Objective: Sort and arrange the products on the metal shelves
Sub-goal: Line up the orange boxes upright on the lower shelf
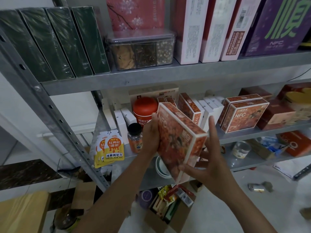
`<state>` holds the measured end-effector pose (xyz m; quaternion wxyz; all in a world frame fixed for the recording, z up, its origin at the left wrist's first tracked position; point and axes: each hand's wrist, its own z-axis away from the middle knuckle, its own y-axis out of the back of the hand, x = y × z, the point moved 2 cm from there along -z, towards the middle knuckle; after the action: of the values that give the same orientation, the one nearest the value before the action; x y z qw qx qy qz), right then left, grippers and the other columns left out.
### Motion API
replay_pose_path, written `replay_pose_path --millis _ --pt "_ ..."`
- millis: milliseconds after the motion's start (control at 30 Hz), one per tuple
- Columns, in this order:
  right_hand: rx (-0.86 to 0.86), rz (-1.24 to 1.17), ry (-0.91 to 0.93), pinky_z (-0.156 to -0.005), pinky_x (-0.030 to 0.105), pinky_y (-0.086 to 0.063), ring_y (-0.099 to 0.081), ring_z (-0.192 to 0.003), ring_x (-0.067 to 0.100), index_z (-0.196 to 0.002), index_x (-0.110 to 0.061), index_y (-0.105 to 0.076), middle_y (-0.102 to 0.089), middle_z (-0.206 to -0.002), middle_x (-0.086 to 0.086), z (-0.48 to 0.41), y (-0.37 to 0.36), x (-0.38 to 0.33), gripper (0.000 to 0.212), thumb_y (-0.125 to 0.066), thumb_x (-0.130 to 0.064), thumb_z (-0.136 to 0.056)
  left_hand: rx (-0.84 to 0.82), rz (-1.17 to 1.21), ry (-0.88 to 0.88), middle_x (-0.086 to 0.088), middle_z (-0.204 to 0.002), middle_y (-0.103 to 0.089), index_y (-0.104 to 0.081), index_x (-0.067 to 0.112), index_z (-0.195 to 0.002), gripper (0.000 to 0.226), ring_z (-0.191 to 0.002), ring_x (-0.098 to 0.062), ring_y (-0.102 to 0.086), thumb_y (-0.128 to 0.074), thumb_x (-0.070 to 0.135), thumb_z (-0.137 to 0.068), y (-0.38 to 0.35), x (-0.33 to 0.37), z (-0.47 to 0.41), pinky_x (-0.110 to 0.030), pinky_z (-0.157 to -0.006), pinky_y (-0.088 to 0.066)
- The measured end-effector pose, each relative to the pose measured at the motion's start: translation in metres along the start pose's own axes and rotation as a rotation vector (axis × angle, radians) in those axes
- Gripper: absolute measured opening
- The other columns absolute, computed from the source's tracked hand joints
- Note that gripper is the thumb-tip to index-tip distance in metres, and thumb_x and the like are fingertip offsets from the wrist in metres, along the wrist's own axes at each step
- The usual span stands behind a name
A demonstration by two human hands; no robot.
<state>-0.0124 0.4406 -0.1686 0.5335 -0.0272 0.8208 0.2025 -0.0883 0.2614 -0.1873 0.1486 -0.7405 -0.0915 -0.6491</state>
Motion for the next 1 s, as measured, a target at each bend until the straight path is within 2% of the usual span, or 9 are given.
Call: replay_pose_path --millis 133,233,333,433,600,733,867,900,1000 --pt "0.087 0.049 0.103 -0.07 0.017 -0.057 -0.062 -0.111 0.006 -0.132 -0.066 -0.023 -0.046 -0.139 -0.012 0.0 0.01 0.003 0.109 -0.087 -0.009 -0.064 -0.058 -0.064 -0.109 -0.04 -0.093 -0.054 -0.051 0.006 -0.088 0.048 -0.089 -0.054 -0.059 -0.037 0.05 -0.1 -0.011 0.0 -0.011 -0.067 -0.083 -0.048" --pt "0.241 0.074 0.211 -0.075 0.021 -0.059 -0.058 -0.116 0.001 -0.134 -0.046 -0.033 -0.042 -0.138 -0.028 0.007 0.011 0.011 0.095 -0.084 -0.014 -0.06 -0.104 -0.376 -0.294 -0.019 -0.113 -0.061 -0.06 0.01 -0.102 0.052 -0.102 -0.033 -0.062 -0.027 0.05 -0.096 -0.019 -0.001 -0.027 -0.053 -0.088 -0.052" --pt "0.383 0.138 0.306 -0.084 0.018 -0.055 -0.05 -0.122 -0.008 -0.134 -0.023 -0.034 -0.035 -0.14 -0.036 0.015 0.013 0.029 0.091 -0.08 -0.005 -0.058 -0.296 -0.993 -0.407 -0.011 -0.155 -0.035 -0.042 0.011 -0.145 0.064 -0.143 -0.025 -0.032 -0.013 0.049 -0.103 -0.021 -0.013 -0.046 -0.042 -0.114 -0.032" --pt "0.488 0.248 0.345 -0.091 0.012 -0.048 -0.042 -0.129 -0.009 -0.13 -0.006 -0.034 -0.029 -0.144 -0.034 0.013 0.018 0.05 0.086 -0.08 0.0 -0.057 -0.474 -1.302 -0.44 -0.006 -0.163 -0.012 -0.019 0.013 -0.155 0.061 -0.151 -0.023 -0.006 -0.022 0.046 -0.104 -0.02 -0.035 -0.05 -0.041 -0.122 -0.013" --pt "0.443 0.219 0.29 -0.093 0.009 -0.046 -0.043 -0.128 -0.01 -0.136 -0.026 -0.037 -0.033 -0.143 -0.033 -0.003 0.015 0.079 0.09 -0.079 -0.001 -0.061 -0.443 -1.369 -0.459 -0.002 -0.164 -0.01 -0.014 0.017 -0.156 0.059 -0.151 -0.022 -0.002 -0.036 0.036 -0.105 -0.021 -0.038 -0.049 -0.036 -0.12 -0.008" --pt "0.434 0.287 0.201 -0.093 0.009 -0.046 -0.043 -0.124 -0.013 -0.134 -0.019 -0.036 -0.042 -0.136 -0.01 -0.016 0.006 0.104 0.092 -0.085 0.006 -0.059 -0.46 -1.404 -0.432 -0.002 -0.164 -0.005 -0.007 0.018 -0.156 0.065 -0.151 -0.023 0.0 -0.041 0.032 -0.103 -0.02 -0.035 -0.048 -0.04 -0.12 -0.009" --pt "0.404 0.334 0.126 -0.088 0.035 -0.054 -0.048 -0.114 -0.002 -0.135 -0.019 -0.038 -0.048 -0.136 0.006 -0.035 0.002 0.117 0.089 -0.086 0.003 -0.064 -0.471 -1.373 -0.448 -0.001 -0.164 -0.004 -0.005 0.018 -0.156 0.074 -0.151 -0.024 0.004 -0.051 0.032 -0.1 -0.019 -0.038 -0.044 -0.041 -0.12 -0.009" --pt "0.379 0.333 0.105 -0.087 0.034 -0.055 -0.053 -0.112 0.004 -0.136 -0.021 -0.036 -0.048 -0.136 0.005 -0.041 0.0 0.121 0.088 -0.085 0.001 -0.067 -0.465 -1.369 -0.438 0.0 -0.164 -0.004 -0.006 0.019 -0.156 0.076 -0.151 -0.023 0.004 -0.054 0.032 -0.098 -0.02 -0.039 -0.045 -0.041 -0.12 -0.009" --pt "0.293 0.339 0.028 -0.081 0.008 -0.047 -0.058 -0.108 0.015 -0.138 -0.028 -0.029 -0.046 -0.14 0.003 -0.06 -0.003 0.134 0.086 -0.083 -0.008 -0.075 -0.461 -1.333 -0.4 0.0 -0.164 -0.007 -0.01 0.019 -0.156 0.081 -0.151 -0.023 0.004 -0.06 0.031 -0.095 -0.023 -0.038 -0.047 -0.043 -0.12 -0.01"
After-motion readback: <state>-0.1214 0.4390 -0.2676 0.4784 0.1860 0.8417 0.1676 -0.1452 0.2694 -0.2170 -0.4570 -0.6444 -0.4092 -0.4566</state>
